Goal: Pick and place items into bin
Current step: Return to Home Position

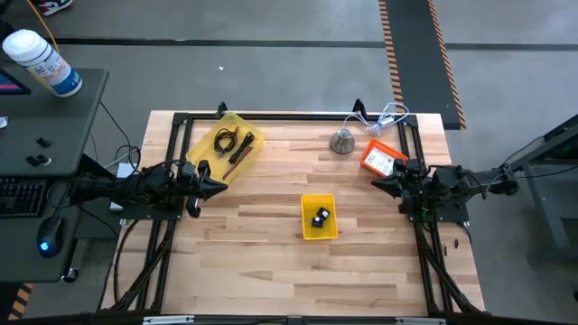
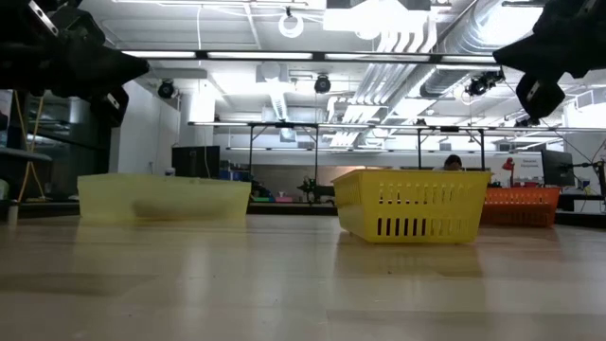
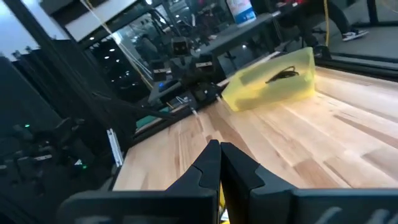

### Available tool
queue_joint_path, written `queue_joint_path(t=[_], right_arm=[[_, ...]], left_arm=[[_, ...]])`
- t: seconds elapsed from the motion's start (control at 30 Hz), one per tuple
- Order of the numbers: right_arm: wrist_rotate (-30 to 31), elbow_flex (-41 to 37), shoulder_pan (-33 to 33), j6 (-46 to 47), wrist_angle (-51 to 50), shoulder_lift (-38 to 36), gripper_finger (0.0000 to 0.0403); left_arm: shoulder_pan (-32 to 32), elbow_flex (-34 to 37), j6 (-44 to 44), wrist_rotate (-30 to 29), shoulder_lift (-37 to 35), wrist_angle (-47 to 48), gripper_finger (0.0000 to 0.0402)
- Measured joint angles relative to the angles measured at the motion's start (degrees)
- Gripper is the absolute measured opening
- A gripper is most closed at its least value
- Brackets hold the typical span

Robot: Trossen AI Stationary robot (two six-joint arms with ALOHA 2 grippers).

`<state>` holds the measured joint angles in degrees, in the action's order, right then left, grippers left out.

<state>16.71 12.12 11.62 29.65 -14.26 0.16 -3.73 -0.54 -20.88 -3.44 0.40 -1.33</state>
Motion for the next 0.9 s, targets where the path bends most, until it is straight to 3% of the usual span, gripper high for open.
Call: queue_joint_path(t=[0.17, 0.37, 0.57, 0.9], right_arm=[[-1.1, -1.9, 0.0, -0.2, 2.9, 0.0, 0.0000], [-7.1, -11.7, 0.0, 3.4, 21.1, 0.0, 0.0000], [-15.2, -11.1, -1.1, 1.0, 25.5, 0.0, 0.0000], [-20.6, -11.2, -5.3, 2.9, 17.7, 0.0, 0.0000]], left_arm=[[0.0, 0.0, 0.0, 0.0, 0.0, 0.0, 0.0001], [0.0, 0.0, 0.0, 0.0, 0.0, 0.0, 0.0001], [0.0, 0.0, 0.0, 0.0, 0.0, 0.0, 0.0001], [0.0, 0.0, 0.0, 0.0, 0.0, 0.0, 0.0001]])
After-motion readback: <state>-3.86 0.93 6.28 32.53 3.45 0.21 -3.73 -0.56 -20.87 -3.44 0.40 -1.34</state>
